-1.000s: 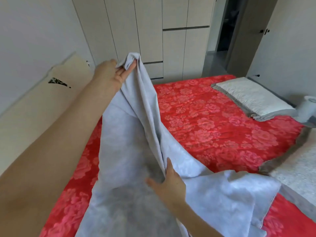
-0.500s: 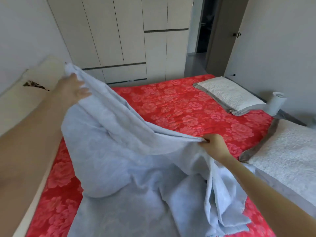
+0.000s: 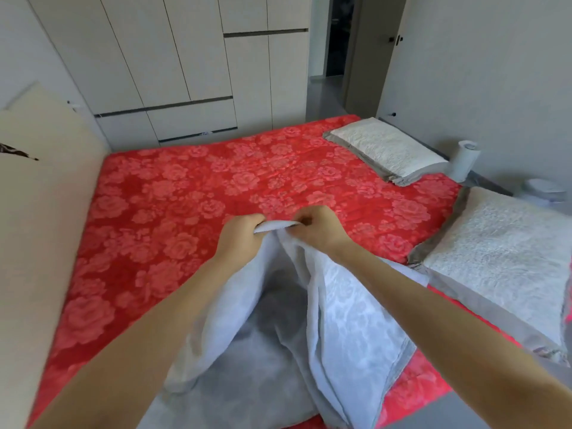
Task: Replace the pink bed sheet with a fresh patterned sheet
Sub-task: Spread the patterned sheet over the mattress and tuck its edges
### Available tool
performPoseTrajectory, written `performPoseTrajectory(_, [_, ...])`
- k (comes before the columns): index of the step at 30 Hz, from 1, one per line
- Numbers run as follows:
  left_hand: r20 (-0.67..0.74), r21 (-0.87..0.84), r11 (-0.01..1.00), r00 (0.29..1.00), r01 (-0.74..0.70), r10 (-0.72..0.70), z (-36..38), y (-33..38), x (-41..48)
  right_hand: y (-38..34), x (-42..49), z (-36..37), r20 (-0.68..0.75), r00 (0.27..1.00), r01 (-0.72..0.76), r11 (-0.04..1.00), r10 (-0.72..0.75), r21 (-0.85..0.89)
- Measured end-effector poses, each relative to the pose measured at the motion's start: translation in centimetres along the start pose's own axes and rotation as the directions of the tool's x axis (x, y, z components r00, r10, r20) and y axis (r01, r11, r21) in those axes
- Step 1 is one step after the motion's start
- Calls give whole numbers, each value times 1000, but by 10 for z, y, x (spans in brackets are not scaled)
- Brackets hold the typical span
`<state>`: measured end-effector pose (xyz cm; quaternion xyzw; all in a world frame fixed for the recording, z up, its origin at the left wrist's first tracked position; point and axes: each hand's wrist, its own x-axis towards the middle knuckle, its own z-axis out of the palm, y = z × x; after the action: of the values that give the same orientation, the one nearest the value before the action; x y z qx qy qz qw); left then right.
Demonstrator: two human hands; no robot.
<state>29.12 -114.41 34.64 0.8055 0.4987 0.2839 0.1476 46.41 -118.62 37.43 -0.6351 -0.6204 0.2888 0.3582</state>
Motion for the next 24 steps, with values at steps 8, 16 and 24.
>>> performPoseTrajectory(8, [154, 140, 990, 988, -22, 0, -3, -1, 38, 117, -81, 56, 91, 907, -392, 904, 411, -171])
performPoseTrajectory(16, [146, 159, 987, 989, -34, 11, -14, 15, 86, 152, -104, 125, 126, 799, -500, 766, 588, -405])
performPoseTrajectory(24, [66, 192, 976, 991, 101, -115, -27, -33, 109, 190, -66, 43, -261, 784, -605, 788, 563, -115])
